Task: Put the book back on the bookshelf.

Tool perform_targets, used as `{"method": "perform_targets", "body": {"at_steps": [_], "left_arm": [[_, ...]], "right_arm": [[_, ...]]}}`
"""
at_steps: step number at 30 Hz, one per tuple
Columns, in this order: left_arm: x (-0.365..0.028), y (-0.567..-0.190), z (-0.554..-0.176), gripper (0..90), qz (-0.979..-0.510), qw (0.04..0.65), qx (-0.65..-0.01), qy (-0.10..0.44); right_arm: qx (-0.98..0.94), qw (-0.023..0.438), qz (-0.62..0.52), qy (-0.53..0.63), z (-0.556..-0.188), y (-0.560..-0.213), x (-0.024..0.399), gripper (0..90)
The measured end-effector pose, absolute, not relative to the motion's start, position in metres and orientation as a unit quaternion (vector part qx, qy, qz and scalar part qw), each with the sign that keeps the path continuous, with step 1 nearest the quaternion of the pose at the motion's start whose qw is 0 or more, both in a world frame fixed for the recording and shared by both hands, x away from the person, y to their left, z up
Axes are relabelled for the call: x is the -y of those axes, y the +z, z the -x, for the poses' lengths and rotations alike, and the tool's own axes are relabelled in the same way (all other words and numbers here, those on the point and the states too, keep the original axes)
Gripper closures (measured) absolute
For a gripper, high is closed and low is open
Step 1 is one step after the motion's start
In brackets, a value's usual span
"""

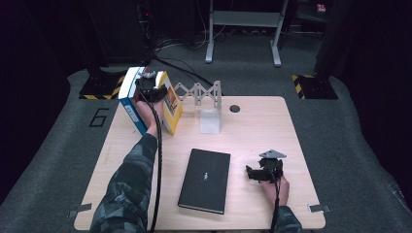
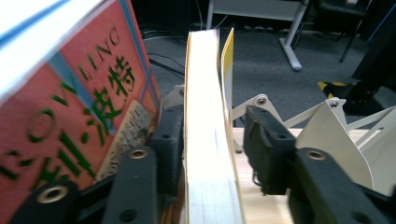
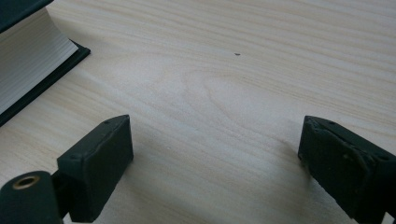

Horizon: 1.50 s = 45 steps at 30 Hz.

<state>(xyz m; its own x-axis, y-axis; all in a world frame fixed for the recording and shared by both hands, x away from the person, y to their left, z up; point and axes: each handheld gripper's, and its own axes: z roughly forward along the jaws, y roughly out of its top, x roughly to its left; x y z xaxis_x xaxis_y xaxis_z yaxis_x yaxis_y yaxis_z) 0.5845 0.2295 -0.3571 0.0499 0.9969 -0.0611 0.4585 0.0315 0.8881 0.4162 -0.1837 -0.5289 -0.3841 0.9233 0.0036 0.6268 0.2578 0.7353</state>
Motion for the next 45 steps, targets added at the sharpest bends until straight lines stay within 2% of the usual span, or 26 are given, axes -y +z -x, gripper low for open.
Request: {"method": "perform_targets", "body": {"at_steps": [7,17,23,34,45], "left_arm": [[-0.230,-0.347,-0.568,38.7,-0.622,0.383,-0.591,0.343],[-0.232,-0.342,-0.527,21.9,-0.643,0.400,-0.561,0.334],[-0.232,-0.348,-0.503,17.2,-0.667,0.411,-0.535,0.315],[-0.231,-0.381,-0.467,11.8,-0.709,0.402,-0.509,0.277],[-0.238,-0.424,-0.441,5.3,-0.740,0.366,-0.504,0.255]], "right_arm": [[-0.761,0.221,-0.509,0.335,-0.416,-0.529,0.184,9.4],[-0.761,0.222,-0.509,0.335,-0.416,-0.529,0.184,9.4],[-0.761,0.221,-0.509,0.335,-0.416,-0.529,0.184,9.5],[-0.761,0.222,-0.510,0.335,-0.416,-0.529,0.184,9.5],[-0.760,0.221,-0.510,0.338,-0.415,-0.529,0.184,10.1]]}}
